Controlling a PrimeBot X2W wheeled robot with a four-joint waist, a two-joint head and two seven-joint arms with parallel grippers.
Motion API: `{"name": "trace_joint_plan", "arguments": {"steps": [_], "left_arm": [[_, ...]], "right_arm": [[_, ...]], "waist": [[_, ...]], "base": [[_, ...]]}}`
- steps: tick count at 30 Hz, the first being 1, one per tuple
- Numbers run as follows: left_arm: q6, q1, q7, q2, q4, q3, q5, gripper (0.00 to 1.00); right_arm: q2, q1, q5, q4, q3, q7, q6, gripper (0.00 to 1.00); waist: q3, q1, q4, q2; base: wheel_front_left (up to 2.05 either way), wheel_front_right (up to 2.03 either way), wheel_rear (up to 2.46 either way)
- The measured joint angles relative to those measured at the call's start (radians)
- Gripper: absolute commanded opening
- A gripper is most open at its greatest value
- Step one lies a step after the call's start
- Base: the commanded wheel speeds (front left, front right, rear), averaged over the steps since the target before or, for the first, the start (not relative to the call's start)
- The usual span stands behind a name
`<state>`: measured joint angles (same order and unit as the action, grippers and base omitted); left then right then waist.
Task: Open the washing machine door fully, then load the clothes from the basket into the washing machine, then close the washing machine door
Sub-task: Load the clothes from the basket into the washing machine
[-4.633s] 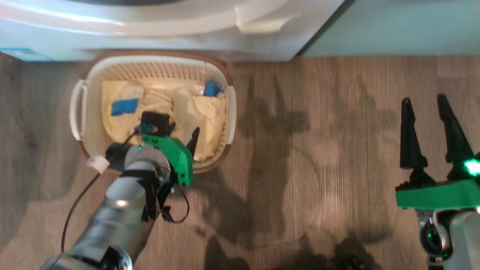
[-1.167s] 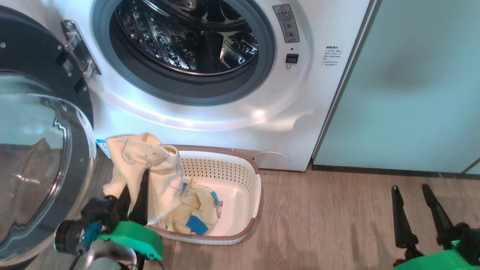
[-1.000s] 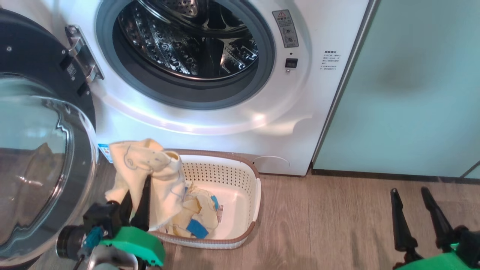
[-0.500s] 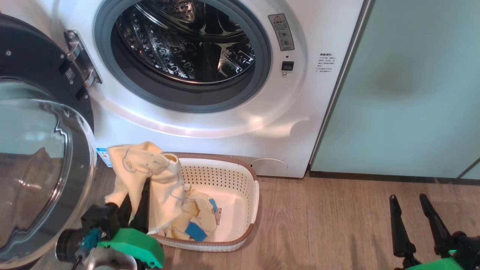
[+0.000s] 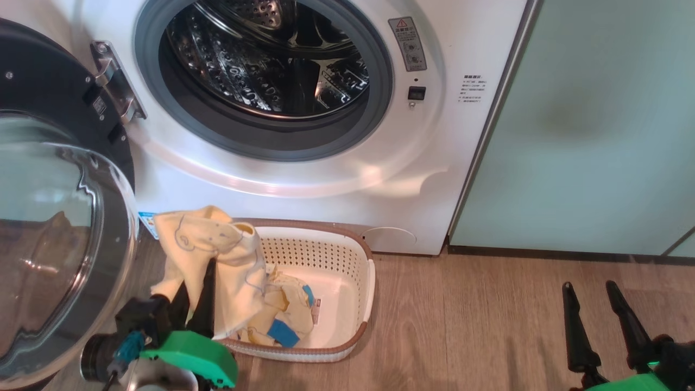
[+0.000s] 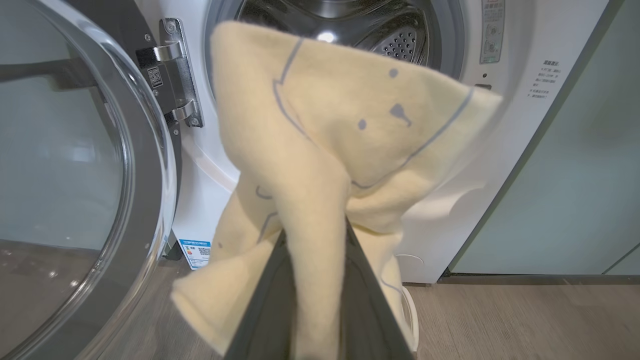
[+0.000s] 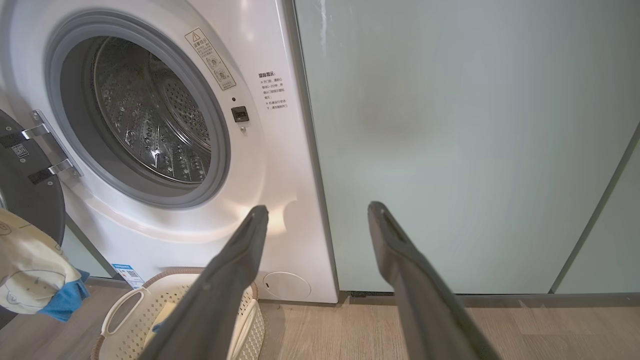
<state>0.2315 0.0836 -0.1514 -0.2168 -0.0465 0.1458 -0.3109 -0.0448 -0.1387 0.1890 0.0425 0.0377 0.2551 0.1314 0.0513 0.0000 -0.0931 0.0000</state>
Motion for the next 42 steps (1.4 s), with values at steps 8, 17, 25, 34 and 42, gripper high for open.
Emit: {"name": "trace_joint_plan", "arguments": {"steps": [8, 17, 25, 34, 42], "left_arm": [[-0.010, -0.021, -0.007, 0.000, 0.031, 0.016, -0.007, 0.00], [-0.042, -0.169, -0.015, 0.006, 0.103, 0.019, -0.039, 0.00], [-0.080, -0.354, -0.011, 0.003, 0.223, 0.019, -0.055, 0.00], [-0.130, -0.587, 0.077, -0.035, 0.342, 0.012, -0.088, 0.00], [-0.169, -0.824, 0.245, -0.091, 0.415, 0.010, -0.120, 0.00]], "right_arm": [[0.000, 0.003, 0.000, -0.006, 0.001, 0.000, 0.000, 1.00], [0.001, 0.044, 0.005, -0.022, 0.003, 0.000, 0.000, 1.00], [0.001, 0.113, 0.016, -0.040, 0.003, 0.000, 0.000, 1.00], [0.001, 0.206, 0.056, -0.061, 0.009, 0.000, 0.000, 1.00], [0.001, 0.246, 0.090, -0.072, 0.001, 0.000, 0.000, 1.00]], "waist": [[0.026, 0.0000, -0.004, 0.0000], [0.106, 0.0001, -0.019, 0.0000], [0.222, 0.0002, -0.045, 0.0000], [0.369, 0.0003, -0.096, 0.0000], [0.485, 0.0002, -0.140, -0.0001]], "base": [[0.00, 0.00, 0.00], [0.00, 0.00, 0.00], [0.00, 0.00, 0.00], [0.00, 0.00, 0.00], [0.00, 0.00, 0.00]]}}
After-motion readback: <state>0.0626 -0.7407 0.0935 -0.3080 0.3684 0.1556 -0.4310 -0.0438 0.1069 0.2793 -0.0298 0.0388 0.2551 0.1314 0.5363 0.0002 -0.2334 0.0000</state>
